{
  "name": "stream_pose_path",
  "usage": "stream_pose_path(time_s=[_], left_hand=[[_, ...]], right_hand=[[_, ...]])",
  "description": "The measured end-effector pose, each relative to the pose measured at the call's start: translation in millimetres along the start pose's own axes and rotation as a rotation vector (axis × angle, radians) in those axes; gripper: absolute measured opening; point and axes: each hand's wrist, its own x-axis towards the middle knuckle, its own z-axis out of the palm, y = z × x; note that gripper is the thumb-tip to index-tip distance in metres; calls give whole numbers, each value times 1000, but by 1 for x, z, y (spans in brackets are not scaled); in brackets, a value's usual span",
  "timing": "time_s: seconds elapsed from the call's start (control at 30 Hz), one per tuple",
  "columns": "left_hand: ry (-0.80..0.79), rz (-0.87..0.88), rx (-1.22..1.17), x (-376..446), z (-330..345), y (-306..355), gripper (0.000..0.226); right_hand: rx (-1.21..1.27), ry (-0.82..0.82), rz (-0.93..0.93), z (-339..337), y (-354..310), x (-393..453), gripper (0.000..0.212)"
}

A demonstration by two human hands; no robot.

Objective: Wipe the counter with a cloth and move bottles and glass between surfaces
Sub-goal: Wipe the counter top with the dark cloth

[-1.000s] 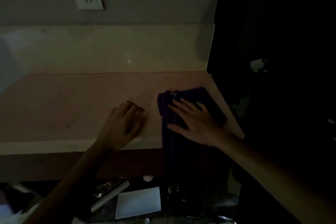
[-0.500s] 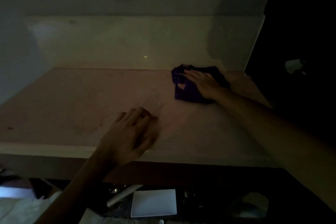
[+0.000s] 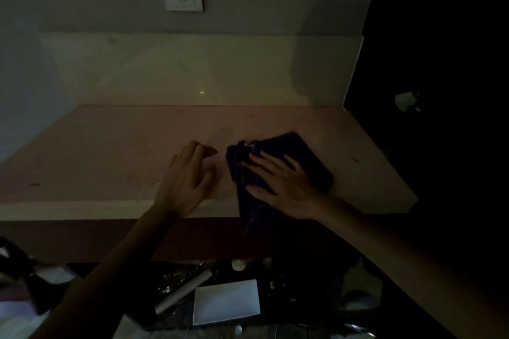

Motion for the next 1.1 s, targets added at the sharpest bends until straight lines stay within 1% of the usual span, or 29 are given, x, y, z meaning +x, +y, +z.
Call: stream_pose_path(time_s=[0.07, 0.17, 0.23, 0.33, 0.47, 0.57, 0.63, 0.7, 0.77, 0.8, 0.87, 0.9, 0.97, 1.03, 1.07, 1.1], left_hand=[[1, -16, 27, -5, -7, -17, 41], [-3, -37, 43, -6, -17, -36, 47], [-56, 14, 76, -5, -17, -38, 47], [-117, 135, 183, -6, -14, -37, 43], [-120, 140, 225, -6, -13, -40, 35], [-111, 114, 219, -6, -13, -43, 35], [-89, 81, 198, -7, -13, -43, 37], [-94, 52, 197, -9, -15, -41, 40], [-86, 39, 196, -9, -16, -40, 41], [-83, 37, 188, -9, -16, -40, 41], [-76, 35, 174, -9, -16, -38, 41], [-65, 33, 170, -10, -16, -37, 41], [-39, 26, 158, -11, -15, -36, 41], [-19, 5, 139, -11, -14, -36, 40], [-8, -9, 124, -12, -14, -37, 40], [2, -23, 108, -12, -13, -37, 39]], right_hand=[[90, -13, 68, 1, -6, -1, 69], [-1, 46, 86, 3, -8, 13, 79], [-32, 58, 74, 4, -2, 34, 76], [-17, 29, 84, -3, 22, 98, 72], [-38, 8, 93, -8, 53, 195, 68], [-52, 0, 74, -9, 61, 226, 68], [-26, -22, 84, -9, 57, 224, 67], [-5, -30, 117, -7, 49, 212, 62], [14, -71, 130, -10, 35, 194, 57], [76, -104, 138, -15, 25, 181, 60], [218, -159, 171, -25, 7, 154, 79], [235, -184, 173, -29, 0, 139, 86], [130, -199, 146, -27, -14, 107, 96], [-9, -153, 105, -13, -25, 73, 112], [-57, -106, 92, -5, -30, 61, 113], [-86, -46, 91, 2, -33, 55, 109]])
